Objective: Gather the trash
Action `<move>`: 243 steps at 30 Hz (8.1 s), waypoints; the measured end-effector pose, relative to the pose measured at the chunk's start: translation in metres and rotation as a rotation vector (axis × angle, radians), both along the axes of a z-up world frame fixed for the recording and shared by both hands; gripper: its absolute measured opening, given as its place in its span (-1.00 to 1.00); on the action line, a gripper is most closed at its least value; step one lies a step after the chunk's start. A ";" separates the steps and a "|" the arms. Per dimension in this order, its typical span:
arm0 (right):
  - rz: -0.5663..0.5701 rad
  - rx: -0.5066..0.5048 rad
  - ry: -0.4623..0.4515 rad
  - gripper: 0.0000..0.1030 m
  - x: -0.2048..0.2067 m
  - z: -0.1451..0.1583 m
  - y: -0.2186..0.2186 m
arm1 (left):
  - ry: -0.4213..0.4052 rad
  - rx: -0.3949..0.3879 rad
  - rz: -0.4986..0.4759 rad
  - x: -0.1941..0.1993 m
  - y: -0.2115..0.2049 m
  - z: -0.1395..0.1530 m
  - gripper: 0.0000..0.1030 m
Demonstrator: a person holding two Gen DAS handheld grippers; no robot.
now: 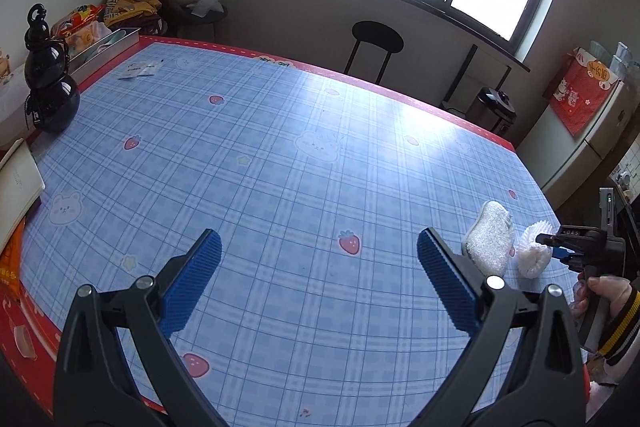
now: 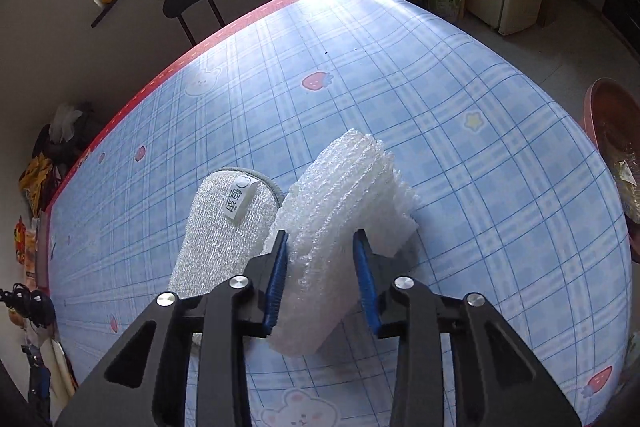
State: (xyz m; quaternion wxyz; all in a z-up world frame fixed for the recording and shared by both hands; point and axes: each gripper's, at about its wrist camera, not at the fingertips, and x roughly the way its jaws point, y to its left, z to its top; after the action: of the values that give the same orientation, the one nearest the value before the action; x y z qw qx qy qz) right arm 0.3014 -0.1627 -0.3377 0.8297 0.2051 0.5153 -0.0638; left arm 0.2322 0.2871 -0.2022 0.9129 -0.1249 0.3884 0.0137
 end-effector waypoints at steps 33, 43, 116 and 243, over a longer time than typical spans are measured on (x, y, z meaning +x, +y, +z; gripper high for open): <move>-0.032 0.006 -0.172 -0.64 -0.156 0.053 -0.141 | 0.203 0.305 -0.663 0.149 -0.300 -0.127 0.90; -0.019 0.004 -0.177 -0.64 -0.161 0.057 -0.140 | 0.233 0.288 -0.647 0.153 -0.300 -0.133 0.82; -0.180 -0.210 -0.388 0.90 -0.203 0.174 -0.375 | -0.167 0.060 -0.675 -0.035 -0.436 0.132 0.76; -0.230 -0.494 -0.433 0.90 -0.256 0.277 -0.187 | -0.313 0.044 -0.677 -0.024 -0.349 0.194 0.89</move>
State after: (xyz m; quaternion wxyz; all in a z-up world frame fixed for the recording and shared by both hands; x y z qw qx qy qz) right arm 0.0454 -0.3501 -0.0611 0.9318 0.0636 0.2696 -0.2347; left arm 0.2086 -0.0616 -0.0080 0.9166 0.0298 0.2630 -0.2997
